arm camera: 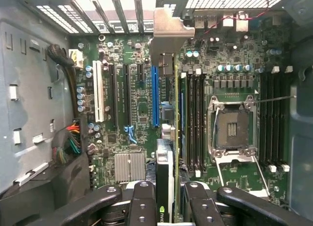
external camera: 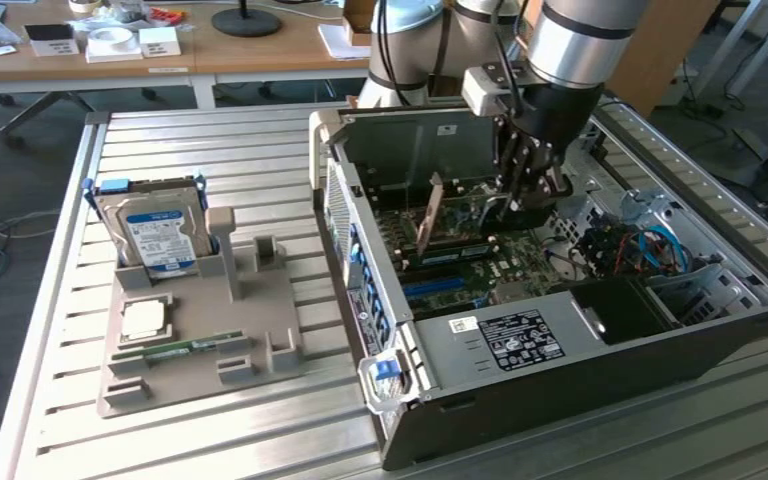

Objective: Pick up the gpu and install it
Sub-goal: 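Insert the gpu into the slot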

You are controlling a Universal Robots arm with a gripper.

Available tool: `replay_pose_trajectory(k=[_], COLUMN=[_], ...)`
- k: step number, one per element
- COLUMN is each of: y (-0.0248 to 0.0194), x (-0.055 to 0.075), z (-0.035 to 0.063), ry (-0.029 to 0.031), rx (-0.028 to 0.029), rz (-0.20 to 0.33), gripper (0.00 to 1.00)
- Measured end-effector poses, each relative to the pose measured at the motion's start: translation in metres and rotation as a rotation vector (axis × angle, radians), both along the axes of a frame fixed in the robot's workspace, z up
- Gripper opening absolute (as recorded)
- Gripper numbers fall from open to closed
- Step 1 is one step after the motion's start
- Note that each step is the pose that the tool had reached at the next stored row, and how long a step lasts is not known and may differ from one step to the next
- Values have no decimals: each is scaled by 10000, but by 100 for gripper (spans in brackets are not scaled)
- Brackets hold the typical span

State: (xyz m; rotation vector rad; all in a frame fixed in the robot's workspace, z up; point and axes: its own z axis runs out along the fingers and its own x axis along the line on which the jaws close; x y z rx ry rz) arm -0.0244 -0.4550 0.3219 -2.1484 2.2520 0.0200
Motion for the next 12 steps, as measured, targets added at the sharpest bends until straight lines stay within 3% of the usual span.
replay_pose_trajectory(k=[12], y=[-9], x=[-92], z=[-76], ry=[0], rx=[0], rz=[98], gripper=[27])
